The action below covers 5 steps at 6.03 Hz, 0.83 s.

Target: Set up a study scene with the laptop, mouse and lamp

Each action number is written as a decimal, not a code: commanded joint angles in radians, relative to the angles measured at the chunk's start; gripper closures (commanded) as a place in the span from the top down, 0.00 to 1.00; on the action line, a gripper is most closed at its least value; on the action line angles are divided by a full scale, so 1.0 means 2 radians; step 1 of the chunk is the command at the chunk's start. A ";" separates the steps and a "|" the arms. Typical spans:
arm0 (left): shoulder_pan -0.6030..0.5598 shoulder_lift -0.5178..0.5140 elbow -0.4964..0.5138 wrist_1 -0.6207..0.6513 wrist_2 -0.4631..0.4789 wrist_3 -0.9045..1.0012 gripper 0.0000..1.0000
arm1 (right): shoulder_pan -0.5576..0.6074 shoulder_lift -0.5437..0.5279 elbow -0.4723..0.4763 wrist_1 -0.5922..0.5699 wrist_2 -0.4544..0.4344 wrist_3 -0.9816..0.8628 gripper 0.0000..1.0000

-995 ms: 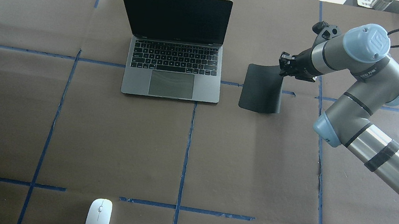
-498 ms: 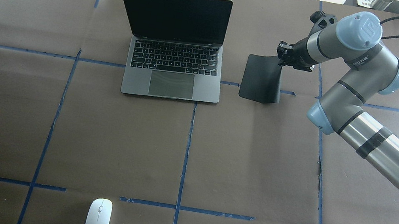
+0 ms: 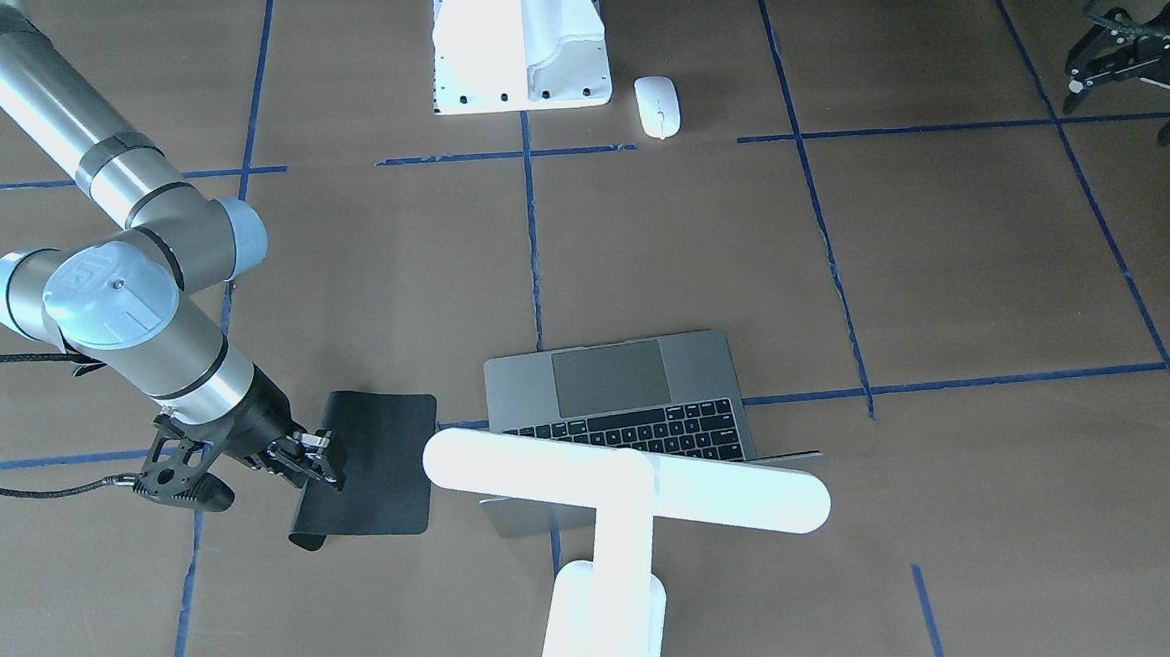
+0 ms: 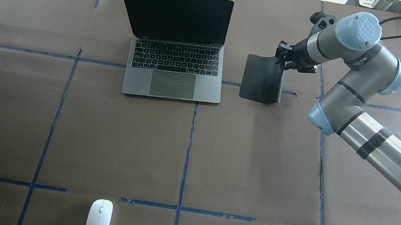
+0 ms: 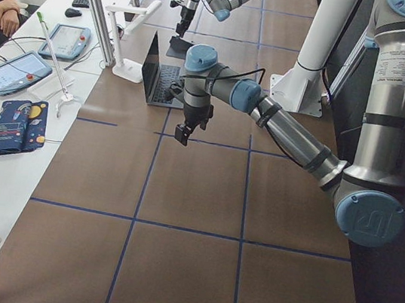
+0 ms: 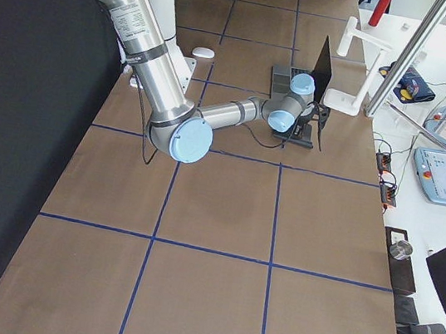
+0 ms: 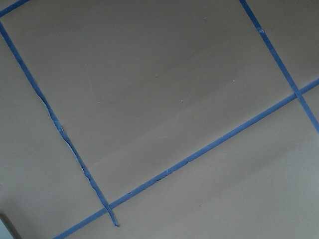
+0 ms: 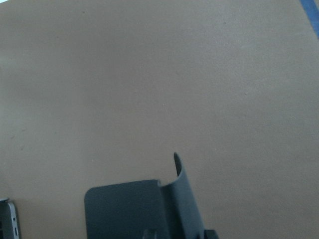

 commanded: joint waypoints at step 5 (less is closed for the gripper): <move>0.092 -0.007 -0.010 -0.104 0.028 -0.268 1.00 | 0.069 -0.140 0.219 -0.271 0.028 -0.366 1.00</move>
